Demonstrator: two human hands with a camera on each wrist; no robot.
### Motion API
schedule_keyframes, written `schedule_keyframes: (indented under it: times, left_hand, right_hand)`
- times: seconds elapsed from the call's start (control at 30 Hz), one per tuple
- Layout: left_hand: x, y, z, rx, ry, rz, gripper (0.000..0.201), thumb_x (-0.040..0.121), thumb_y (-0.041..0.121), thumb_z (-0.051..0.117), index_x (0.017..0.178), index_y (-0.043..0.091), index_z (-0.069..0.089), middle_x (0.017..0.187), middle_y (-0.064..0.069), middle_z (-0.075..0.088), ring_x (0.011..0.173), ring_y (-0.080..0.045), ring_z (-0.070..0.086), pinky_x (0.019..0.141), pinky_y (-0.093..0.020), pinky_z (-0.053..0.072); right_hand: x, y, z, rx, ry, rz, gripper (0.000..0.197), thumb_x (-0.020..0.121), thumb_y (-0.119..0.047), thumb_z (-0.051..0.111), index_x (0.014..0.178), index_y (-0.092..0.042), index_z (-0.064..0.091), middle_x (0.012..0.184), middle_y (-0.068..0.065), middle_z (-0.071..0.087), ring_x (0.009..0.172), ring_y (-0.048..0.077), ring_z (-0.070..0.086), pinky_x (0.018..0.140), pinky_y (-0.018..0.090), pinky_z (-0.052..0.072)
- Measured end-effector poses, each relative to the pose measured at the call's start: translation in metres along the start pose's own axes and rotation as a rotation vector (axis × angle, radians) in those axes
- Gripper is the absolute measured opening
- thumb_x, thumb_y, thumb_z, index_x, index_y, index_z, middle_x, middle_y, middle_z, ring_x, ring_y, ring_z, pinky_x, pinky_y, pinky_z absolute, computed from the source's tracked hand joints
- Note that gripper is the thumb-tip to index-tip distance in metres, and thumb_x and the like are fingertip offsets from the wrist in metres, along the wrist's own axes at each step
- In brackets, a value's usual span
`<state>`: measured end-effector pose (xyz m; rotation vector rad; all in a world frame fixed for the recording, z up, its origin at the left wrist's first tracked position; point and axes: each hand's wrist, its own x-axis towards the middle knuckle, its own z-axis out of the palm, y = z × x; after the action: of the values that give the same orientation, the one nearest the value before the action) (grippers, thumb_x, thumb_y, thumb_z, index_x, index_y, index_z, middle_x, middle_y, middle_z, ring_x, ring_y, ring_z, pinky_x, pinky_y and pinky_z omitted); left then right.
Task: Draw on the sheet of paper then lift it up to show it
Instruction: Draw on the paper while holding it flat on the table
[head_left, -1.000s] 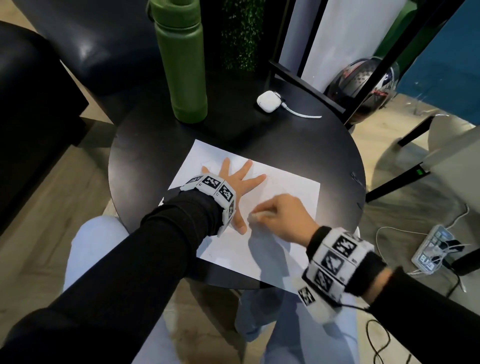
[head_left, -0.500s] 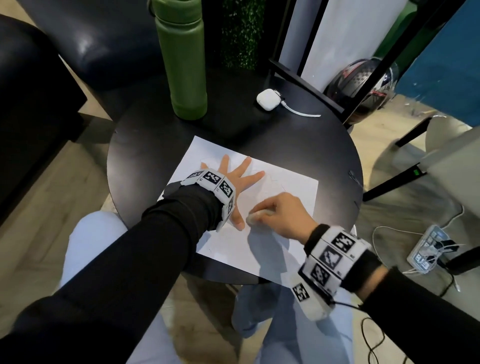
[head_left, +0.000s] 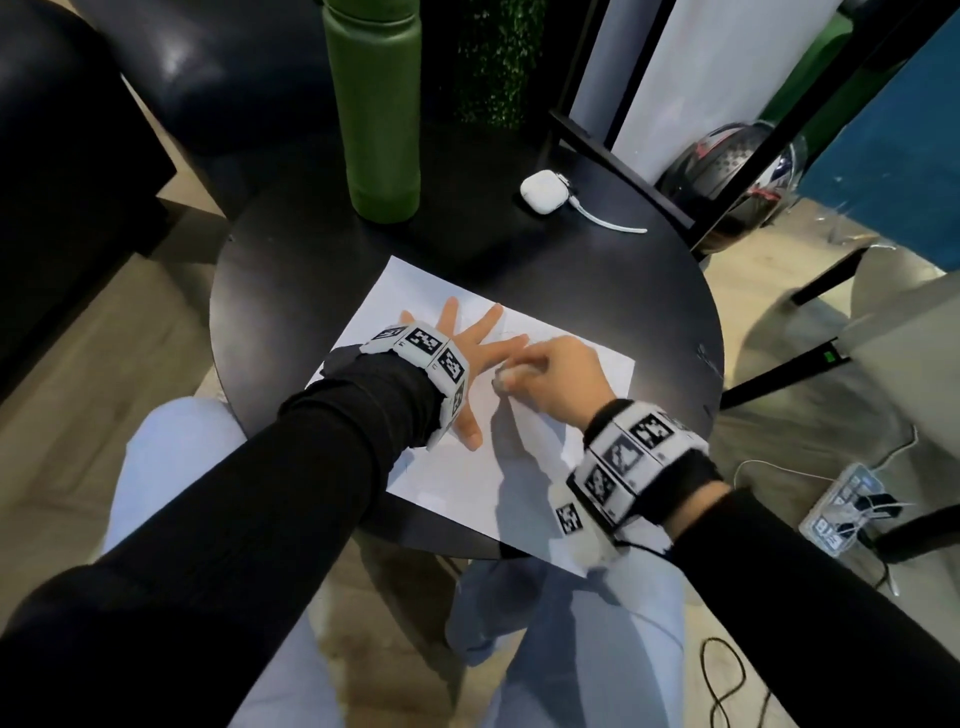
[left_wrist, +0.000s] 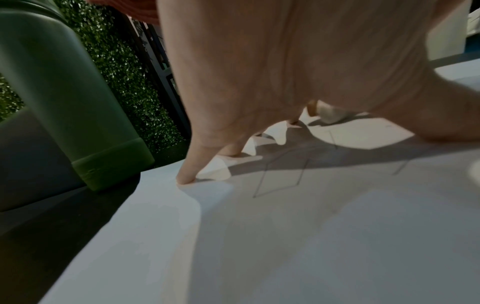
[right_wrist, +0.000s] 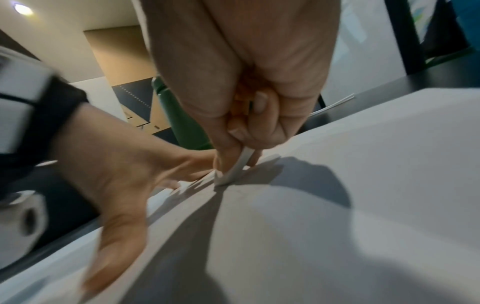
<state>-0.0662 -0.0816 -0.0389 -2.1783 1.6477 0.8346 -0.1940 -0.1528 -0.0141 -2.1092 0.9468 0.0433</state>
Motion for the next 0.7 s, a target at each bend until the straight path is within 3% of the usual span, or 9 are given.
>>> schedule_keyframes:
  times: [0.1, 0.2, 0.27, 0.33, 0.43, 0.5, 0.7]
  left_hand:
    - [0.0, 0.001, 0.001, 0.008, -0.001, -0.01, 0.132, 0.055, 0.055, 0.083, 0.142, 0.052, -0.016, 0.153, 0.011, -0.032, 0.14, -0.038, -0.025, 0.103, -0.075, 0.003]
    - [0.001, 0.002, 0.005, 0.034, 0.015, -0.012, 0.133, 0.055, 0.057, 0.082, 0.141, 0.051, -0.02, 0.152, 0.012, -0.033, 0.141, -0.038, -0.024, 0.101, -0.075, 0.004]
    - [0.002, 0.0, 0.006, 0.036, 0.021, -0.009, 0.133, 0.054, 0.057, 0.082, 0.14, 0.052, -0.02, 0.152, 0.011, -0.033, 0.141, -0.039, -0.023, 0.101, -0.075, 0.004]
    - [0.002, 0.0, 0.006, 0.038, 0.023, -0.009, 0.134, 0.054, 0.057, 0.082, 0.141, 0.051, -0.018, 0.152, 0.011, -0.032, 0.141, -0.04, -0.022, 0.101, -0.076, 0.005]
    - [0.002, 0.0, 0.004, -0.01, 0.011, -0.006, 0.132, 0.052, 0.055, 0.085, 0.144, 0.049, -0.009, 0.153, 0.011, -0.03, 0.141, -0.039, -0.024, 0.103, -0.076, 0.003]
    - [0.001, 0.0, 0.003, -0.019, 0.007, -0.005, 0.133, 0.052, 0.055, 0.085, 0.144, 0.05, -0.011, 0.152, 0.011, -0.032, 0.14, -0.039, -0.025, 0.103, -0.076, 0.002]
    - [0.001, 0.003, 0.006, 0.044, 0.019, -0.004, 0.133, 0.055, 0.058, 0.081, 0.141, 0.05, -0.021, 0.152, 0.01, -0.034, 0.141, -0.04, -0.023, 0.101, -0.075, 0.004]
  right_hand:
    - [-0.002, 0.001, 0.001, 0.003, 0.025, -0.017, 0.01, 0.082, -0.011, 0.066, 0.08, -0.008, 0.075, 0.069, -0.001, 0.064, 0.057, -0.001, 0.054, 0.058, 0.006, 0.041]
    - [-0.025, 0.011, -0.003, -0.078, -0.1, -0.04, 0.012, 0.086, -0.015, 0.065, 0.087, -0.008, 0.075, 0.06, -0.012, 0.053, 0.05, -0.01, 0.054, 0.052, -0.002, 0.037]
    - [-0.029, 0.011, -0.007, -0.174, -0.181, -0.054, 0.012, 0.086, -0.014, 0.065, 0.093, -0.011, 0.075, 0.061, -0.015, 0.048, 0.055, -0.005, 0.051, 0.051, 0.0, 0.036]
    - [-0.017, 0.003, -0.01, -0.26, -0.157, -0.105, 0.015, 0.085, -0.013, 0.063, 0.093, -0.013, 0.075, 0.062, -0.017, 0.048, 0.059, -0.005, 0.048, 0.054, 0.006, 0.034]
    - [0.003, -0.003, -0.008, -0.162, -0.076, -0.144, 0.012, 0.083, -0.012, 0.064, 0.087, -0.015, 0.075, 0.071, -0.007, 0.055, 0.068, 0.001, 0.053, 0.059, 0.005, 0.035]
    - [0.002, 0.002, -0.008, -0.196, -0.062, -0.184, 0.011, 0.085, -0.016, 0.064, 0.089, -0.017, 0.074, 0.075, -0.006, 0.051, 0.072, 0.003, 0.048, 0.064, 0.005, 0.033]
    - [-0.02, 0.027, -0.016, -0.347, -0.208, -0.23, 0.02, 0.089, -0.016, 0.06, 0.104, -0.012, 0.072, 0.096, 0.009, 0.058, 0.085, 0.015, 0.046, 0.064, 0.008, 0.031]
